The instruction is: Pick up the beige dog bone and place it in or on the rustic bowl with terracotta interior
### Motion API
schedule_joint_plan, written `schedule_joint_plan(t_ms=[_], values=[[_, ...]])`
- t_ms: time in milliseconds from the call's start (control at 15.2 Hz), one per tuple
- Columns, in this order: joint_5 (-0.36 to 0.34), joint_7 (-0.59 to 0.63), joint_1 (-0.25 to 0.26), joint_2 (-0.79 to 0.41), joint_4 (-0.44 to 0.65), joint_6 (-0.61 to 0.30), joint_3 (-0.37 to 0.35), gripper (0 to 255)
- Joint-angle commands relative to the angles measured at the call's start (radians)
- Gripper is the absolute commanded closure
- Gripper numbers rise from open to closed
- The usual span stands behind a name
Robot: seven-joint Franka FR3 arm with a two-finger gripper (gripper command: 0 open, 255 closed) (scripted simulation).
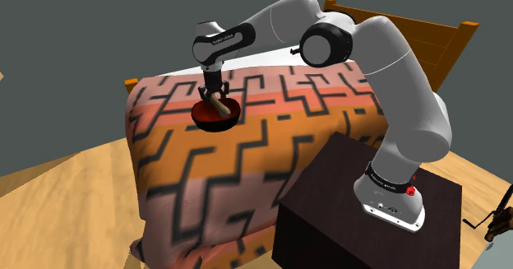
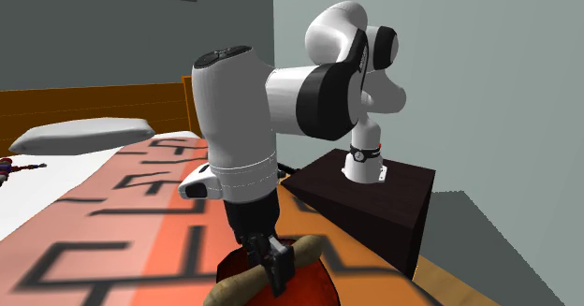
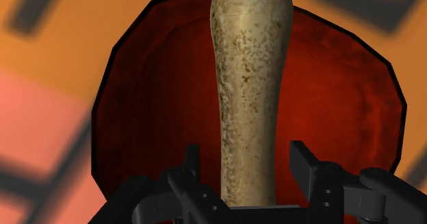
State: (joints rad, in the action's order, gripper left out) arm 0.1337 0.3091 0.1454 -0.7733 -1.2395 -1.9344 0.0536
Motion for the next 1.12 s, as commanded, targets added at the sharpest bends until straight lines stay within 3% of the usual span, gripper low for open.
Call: schedule_joint_plan(t_ms=[0,264,528,1056], values=[[0.000,0.000,0.000,-0.001,0.000,0.000,0.000,0],[0.000,0.000,0.000,0.000,-0.001,0.000,0.000,0],[-0.004,0.005,-0.007,0.023,0.089,0.112,0.003,0],[-0.004,0.005,-0.007,0.023,0.089,0.112,0.003,0]])
